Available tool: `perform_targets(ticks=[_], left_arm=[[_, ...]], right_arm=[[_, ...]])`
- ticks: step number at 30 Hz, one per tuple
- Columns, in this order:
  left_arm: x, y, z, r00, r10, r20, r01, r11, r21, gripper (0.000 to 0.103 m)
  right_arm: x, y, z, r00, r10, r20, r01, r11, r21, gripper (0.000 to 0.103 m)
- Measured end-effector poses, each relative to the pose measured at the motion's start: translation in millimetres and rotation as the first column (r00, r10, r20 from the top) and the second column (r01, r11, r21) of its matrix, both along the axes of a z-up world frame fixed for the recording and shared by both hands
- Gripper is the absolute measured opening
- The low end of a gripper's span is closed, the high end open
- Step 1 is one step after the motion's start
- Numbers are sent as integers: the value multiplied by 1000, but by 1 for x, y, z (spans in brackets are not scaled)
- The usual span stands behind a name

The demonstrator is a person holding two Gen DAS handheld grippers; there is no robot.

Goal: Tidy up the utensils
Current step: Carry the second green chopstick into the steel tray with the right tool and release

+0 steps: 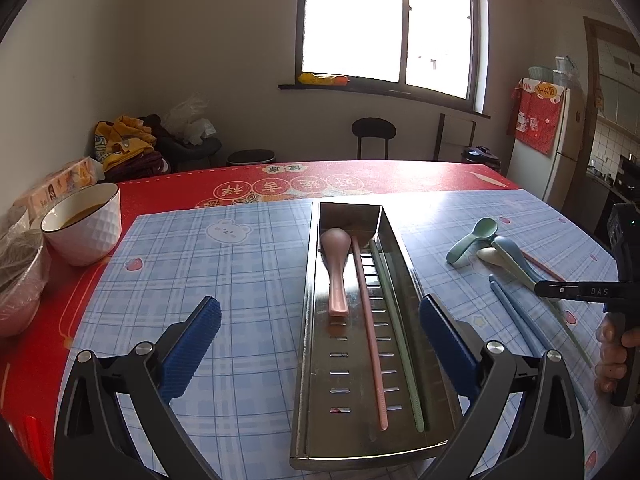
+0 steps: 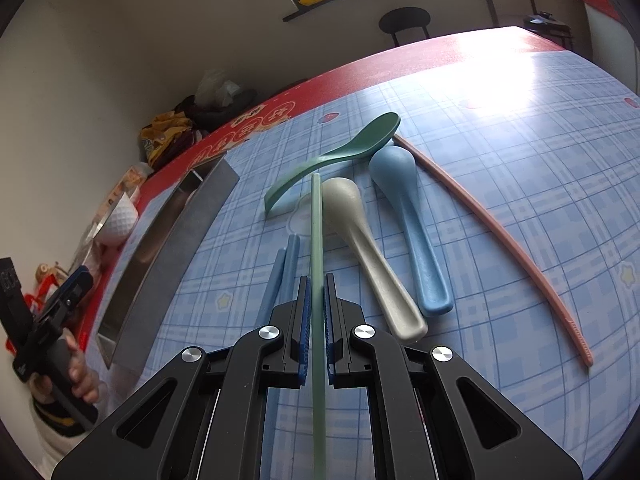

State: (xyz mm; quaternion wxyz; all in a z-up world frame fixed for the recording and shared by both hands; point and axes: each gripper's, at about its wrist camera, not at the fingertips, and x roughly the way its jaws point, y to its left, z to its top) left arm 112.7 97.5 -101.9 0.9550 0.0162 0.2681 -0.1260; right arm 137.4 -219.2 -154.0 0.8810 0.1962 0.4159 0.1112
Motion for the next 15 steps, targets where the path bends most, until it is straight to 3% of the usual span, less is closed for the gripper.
perform_targets(ticks=[3, 6, 15], left_arm=[[-4, -5, -3, 1000, 4, 14, -5, 999, 50, 97], [-9, -7, -1, 999, -14, 31, 13, 999, 36, 97], [-13, -3, 4, 999, 0, 46, 0, 1000, 14, 97]], right_arm=[[2, 11, 5, 1000, 4, -14, -5, 997, -74, 6], [2, 19, 11, 1000, 2, -22, -5, 995, -103, 6], [7, 25, 37, 998, -46, -33, 46, 999, 20, 6]])
